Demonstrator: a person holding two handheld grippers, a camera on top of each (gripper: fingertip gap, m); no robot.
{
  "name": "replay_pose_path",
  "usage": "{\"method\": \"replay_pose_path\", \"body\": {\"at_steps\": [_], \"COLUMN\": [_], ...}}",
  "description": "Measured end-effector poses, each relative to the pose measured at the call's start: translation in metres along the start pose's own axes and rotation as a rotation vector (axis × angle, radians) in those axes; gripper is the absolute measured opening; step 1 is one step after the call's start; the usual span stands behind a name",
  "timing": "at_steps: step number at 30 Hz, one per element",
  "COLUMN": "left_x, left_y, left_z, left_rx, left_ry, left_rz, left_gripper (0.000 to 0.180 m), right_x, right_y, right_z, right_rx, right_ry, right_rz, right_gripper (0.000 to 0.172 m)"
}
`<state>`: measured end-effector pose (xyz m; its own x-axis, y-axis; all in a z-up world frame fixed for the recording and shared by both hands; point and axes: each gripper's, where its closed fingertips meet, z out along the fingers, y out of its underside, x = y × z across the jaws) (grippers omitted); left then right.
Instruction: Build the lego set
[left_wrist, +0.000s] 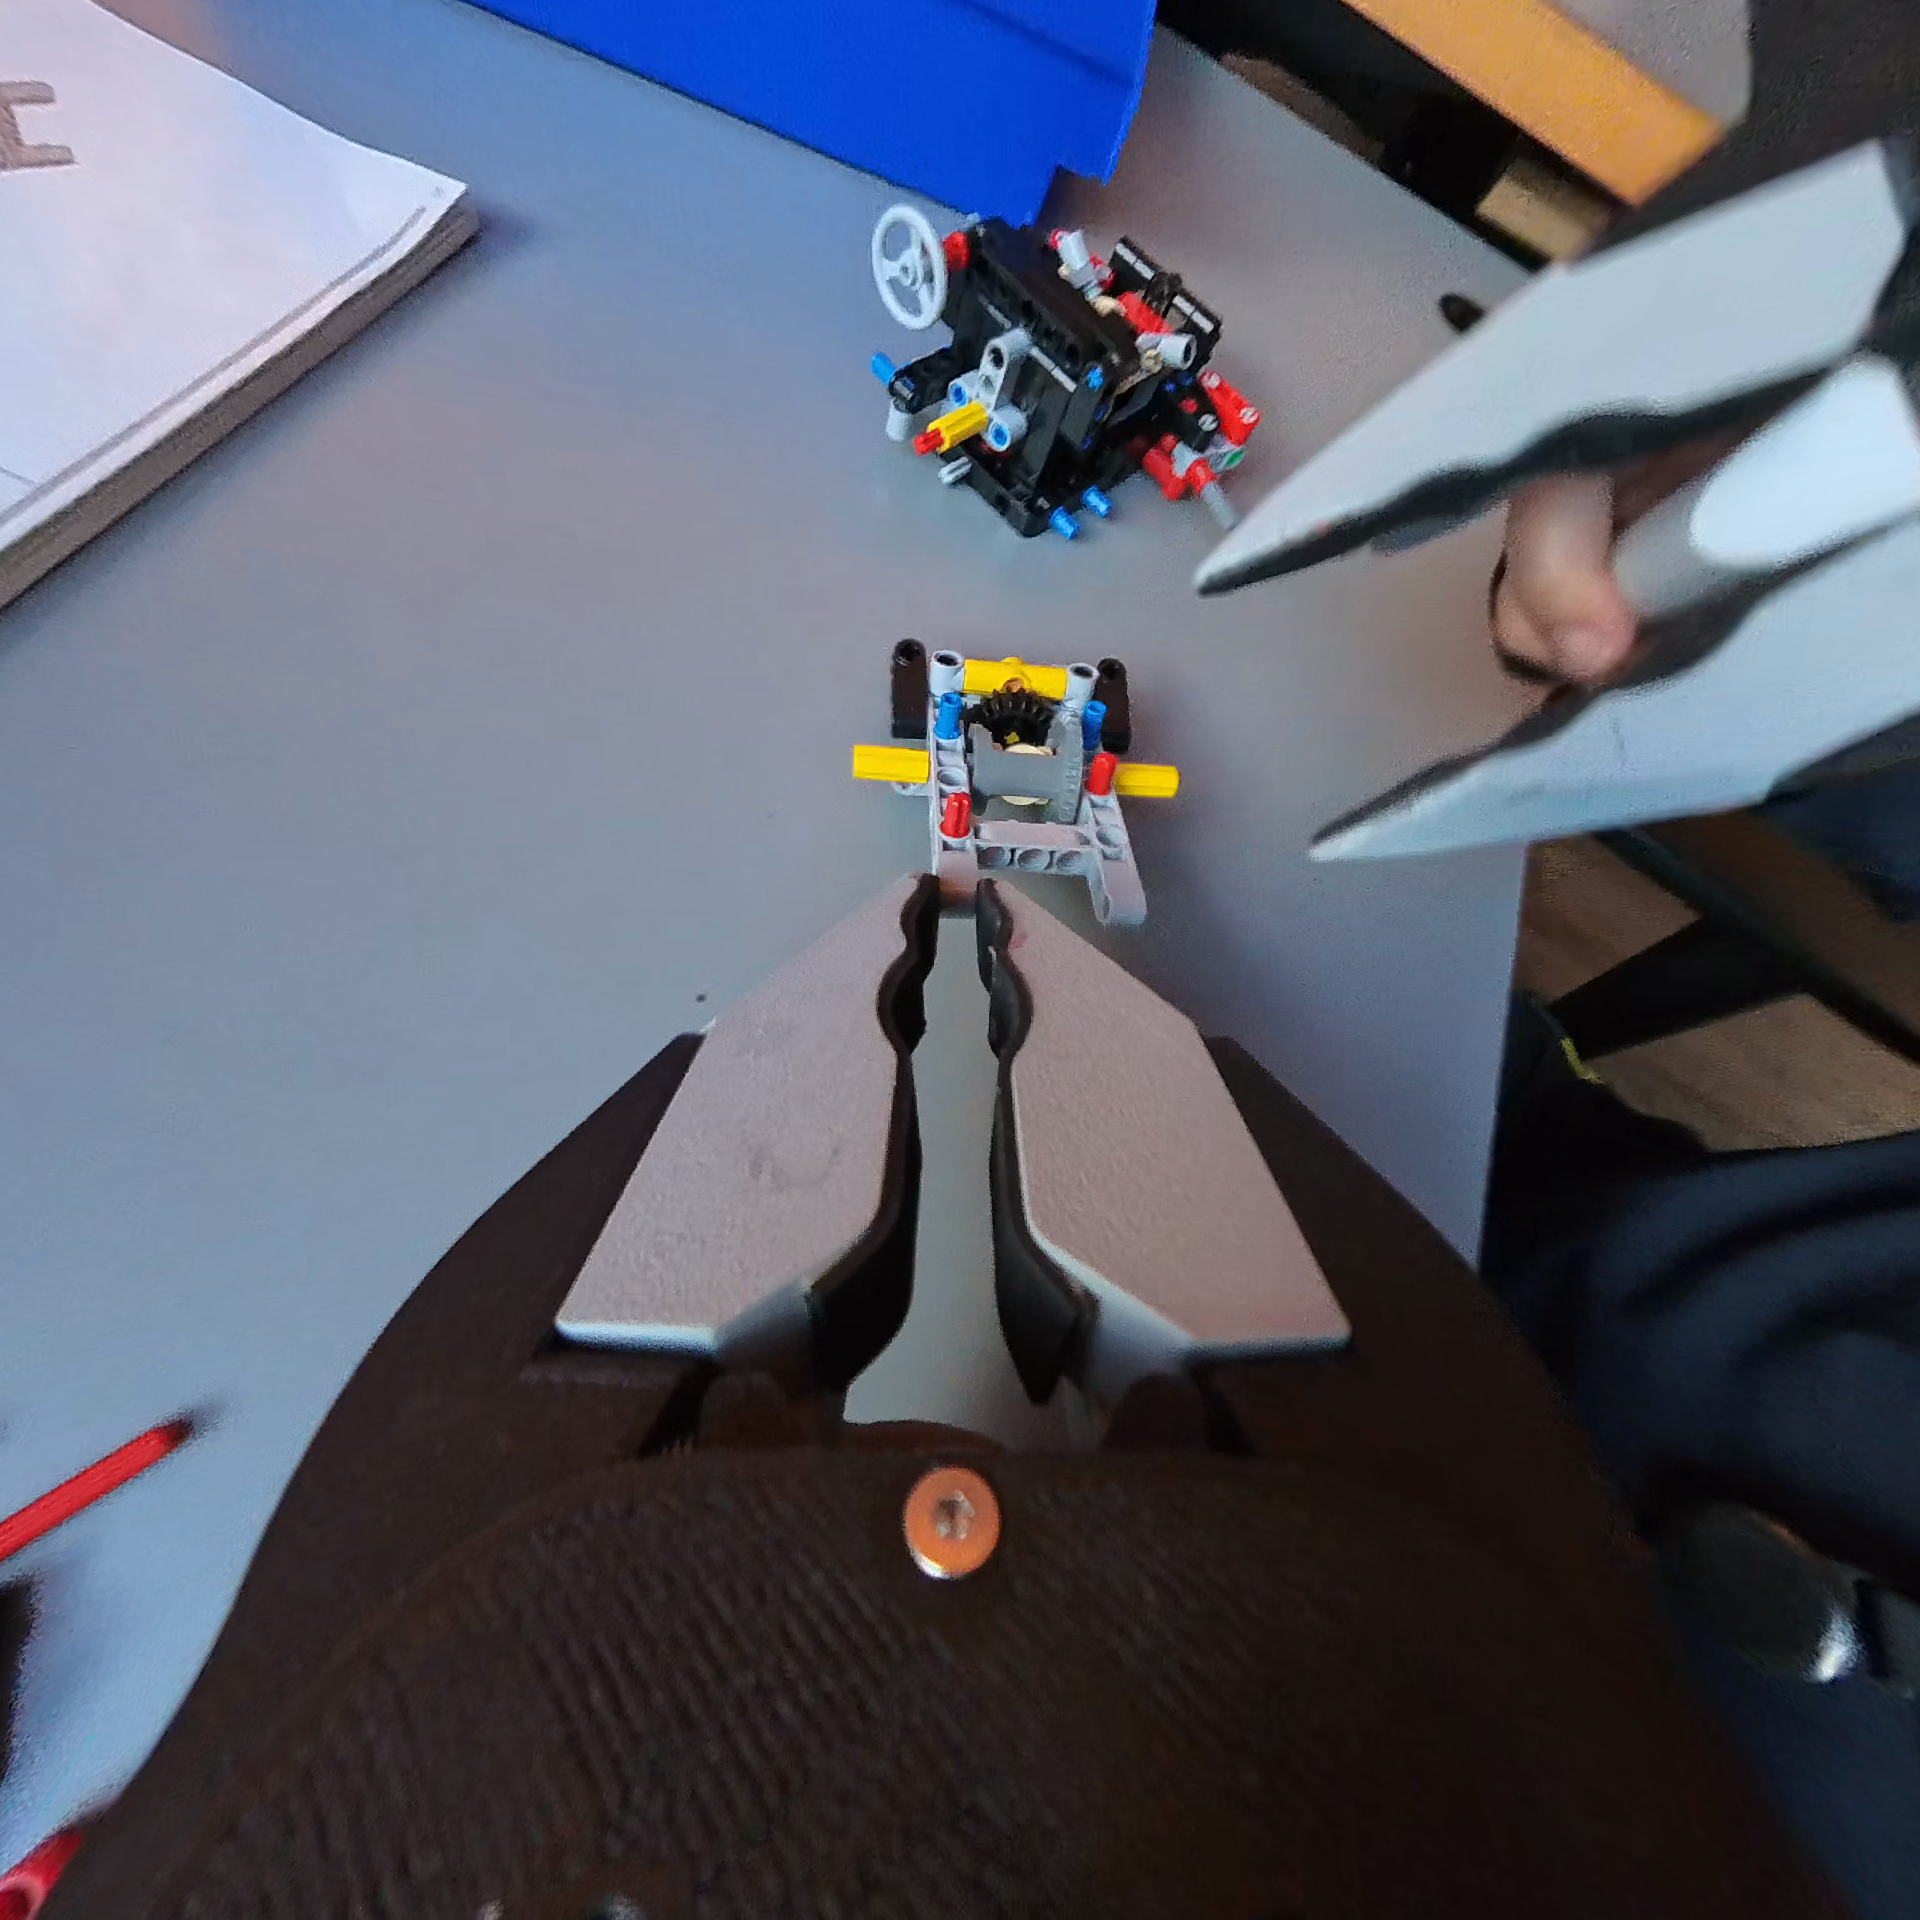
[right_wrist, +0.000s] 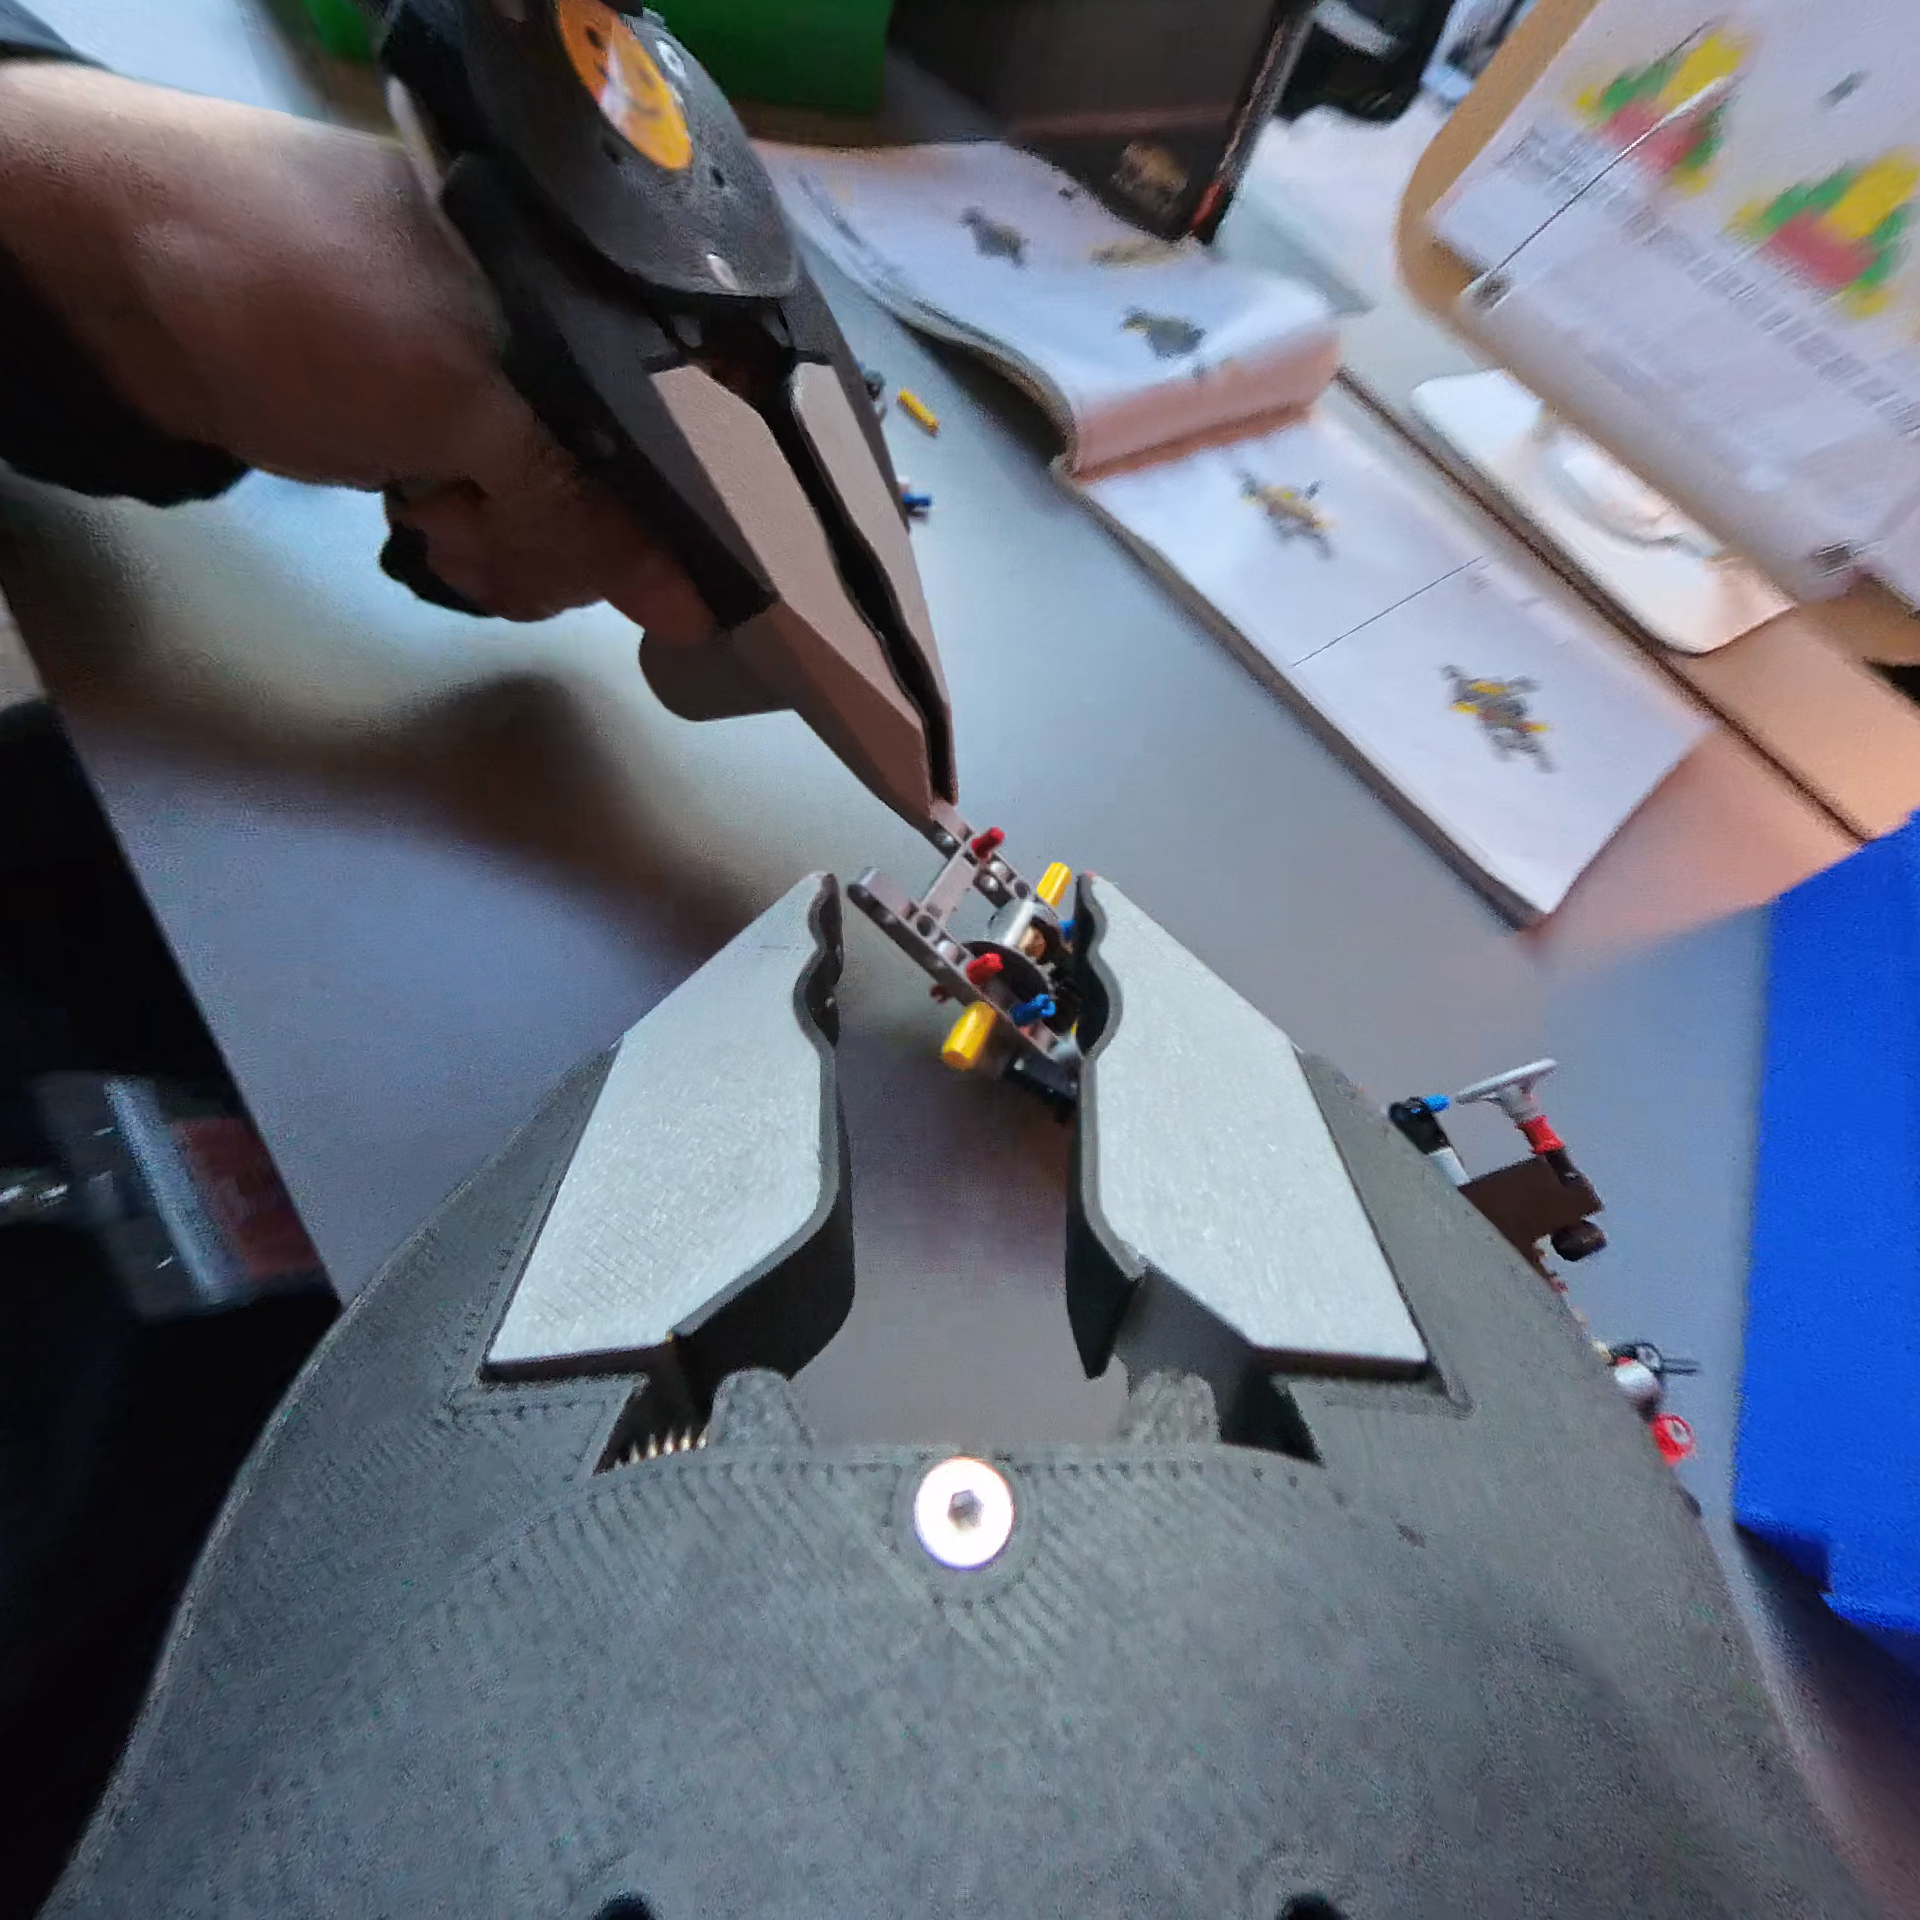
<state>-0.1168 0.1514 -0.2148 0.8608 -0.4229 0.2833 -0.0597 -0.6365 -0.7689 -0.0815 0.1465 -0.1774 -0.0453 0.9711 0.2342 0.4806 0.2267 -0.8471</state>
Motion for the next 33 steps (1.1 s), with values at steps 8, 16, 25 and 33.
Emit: {"method": "replay_pose_path", "body": {"at_steps": [8, 16, 25, 33], "left_x": [0.022, 0.037, 0.035, 0.050], "left_y": [-0.012, -0.012, -0.006, -0.026], "left_z": [0.006, -0.012, -0.041, -0.039], "left_rx": [0.001, 0.054, 0.113, 0.096], "left_ry": [0.030, 0.003, -0.013, -0.083], "left_rz": [-0.069, -0.058, 0.170, 0.584], "left_gripper": [0.004, 0.006, 0.025, 0.031], "right_x": [-0.010, -0.017, -0.010, -0.012], "right_y": [0.015, 0.009, -0.015, -0.038], "right_z": [0.015, 0.009, -0.014, -0.034], "right_rx": [-0.098, -0.087, 0.234, 0.502], "right_ry": [0.316, 0.320, 0.078, -0.177], "right_rz": [-0.366, -0.529, -0.300, -0.171], "right_gripper": [0.030, 0.004, 0.005, 0.005]}}
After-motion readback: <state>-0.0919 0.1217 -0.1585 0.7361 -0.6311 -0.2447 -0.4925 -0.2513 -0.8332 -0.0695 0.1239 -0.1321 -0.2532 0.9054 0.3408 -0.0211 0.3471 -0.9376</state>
